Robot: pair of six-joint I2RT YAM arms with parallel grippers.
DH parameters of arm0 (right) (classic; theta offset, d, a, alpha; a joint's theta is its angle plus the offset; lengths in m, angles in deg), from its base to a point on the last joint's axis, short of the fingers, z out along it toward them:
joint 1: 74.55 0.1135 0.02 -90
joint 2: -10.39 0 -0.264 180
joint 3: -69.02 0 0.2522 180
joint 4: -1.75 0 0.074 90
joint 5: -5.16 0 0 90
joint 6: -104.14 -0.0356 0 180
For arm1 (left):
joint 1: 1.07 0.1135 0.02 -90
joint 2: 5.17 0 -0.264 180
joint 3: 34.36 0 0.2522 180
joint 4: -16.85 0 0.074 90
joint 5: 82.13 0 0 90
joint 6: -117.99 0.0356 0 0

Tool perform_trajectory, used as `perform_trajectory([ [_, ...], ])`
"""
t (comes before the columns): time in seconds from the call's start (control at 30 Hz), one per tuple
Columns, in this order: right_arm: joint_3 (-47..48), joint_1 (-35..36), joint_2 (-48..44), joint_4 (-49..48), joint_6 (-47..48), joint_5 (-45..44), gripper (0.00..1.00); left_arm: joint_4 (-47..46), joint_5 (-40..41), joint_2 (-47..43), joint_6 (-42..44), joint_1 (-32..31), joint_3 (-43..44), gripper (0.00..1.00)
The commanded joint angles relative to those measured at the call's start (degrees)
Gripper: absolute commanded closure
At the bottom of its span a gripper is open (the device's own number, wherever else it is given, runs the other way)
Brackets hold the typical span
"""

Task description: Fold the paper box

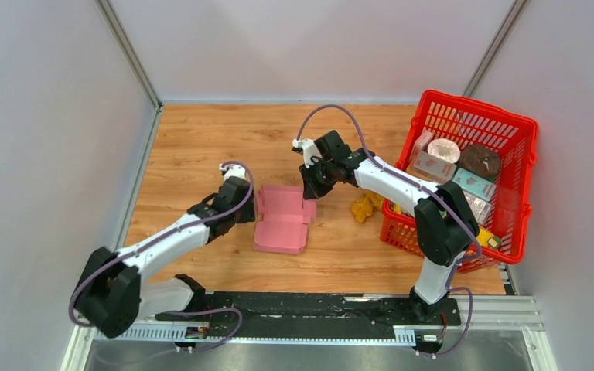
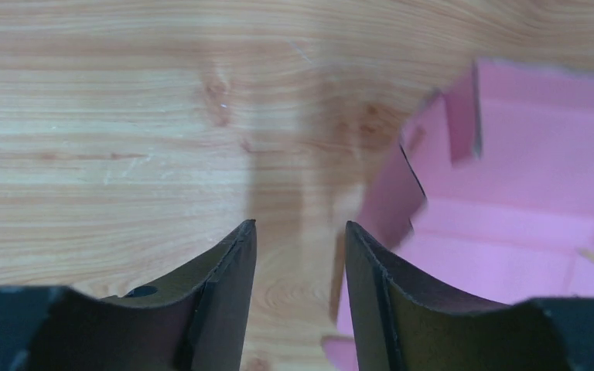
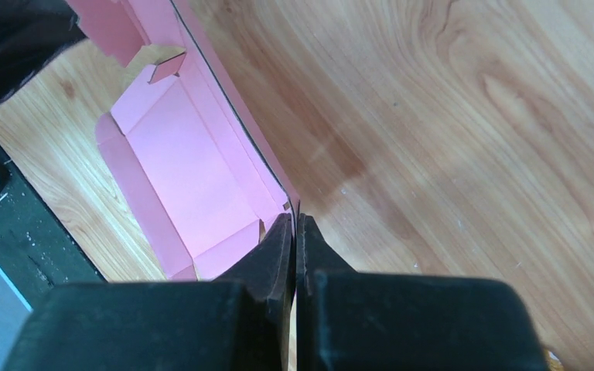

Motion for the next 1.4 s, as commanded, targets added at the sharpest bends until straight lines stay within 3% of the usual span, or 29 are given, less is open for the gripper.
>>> perform_trajectory([
  [0.0,1.34,0.05,-2.96,-4.44,0.23,-1.17,1.0,-9.13,-10.38,-12.07,2.96,0.25,-5.07,0.44],
  [0.17,1.61,0.49,-3.22,-4.34,0.23,-2.58,1.0,-9.31,-12.16,-18.59,4.29,0.25,-6.66,0.37],
  [0.33,1.78,1.72,-3.05,-4.79,1.11,-3.45,1.0,-7.75,-12.6,-12.89,6.31,0.08,-1.93,0.36],
  [0.43,1.35,1.99,-3.22,-5.48,1.29,-3.54,1.0,-7.21,-10.05,-7.88,6.92,0.08,-0.16,0.42],
  [0.47,1.34,2.07,-3.14,-5.57,1.38,-3.37,1.0,-6.77,-8.74,-6.3,7.19,0.17,0.19,0.48],
  [0.63,1.08,2.16,-3.22,-6.19,2.52,-4.77,1.0,-7.12,-3.2,-6.99,7.45,-0.36,-1.82,0.6],
  [0.83,-0.85,3.65,-3.66,-10.32,4.27,-8.11,0.99,-11.85,1.64,-6.9,10.17,-1.67,-4.11,0.87],
  [0.87,-1.2,4.09,-3.58,-11.1,4.36,-9.42,0.97,-13.08,2.86,-6.73,10.52,-2.03,-4.64,0.92],
  [0.93,-1.21,5.32,-3.14,-11.29,4.54,-10.74,0.91,-16.68,2.52,-6.38,11.4,-2.29,-6.04,0.95],
  [1.0,-0.68,6.55,-2.52,-10.94,4.89,-13.9,0.79,-18.19,2.96,-6.2,11.93,-3.0,-7.53,0.99],
  [1.07,0.54,7.34,-1.03,-9.89,5.16,-17.93,0.62,-21.62,2.52,-5.67,12.72,-3.17,-8.33,1.0],
  [1.17,4.15,8.66,0.99,-6.37,6.03,-21.45,0.52,-23.99,1.82,-5.76,13.95,-3.44,-9.82,1.0],
  [1.37,9.51,10.6,3.45,-2.5,9.89,-21.82,0.49,-26.45,1.47,-8.13,14.57,-3.61,-12.64,1.0],
])
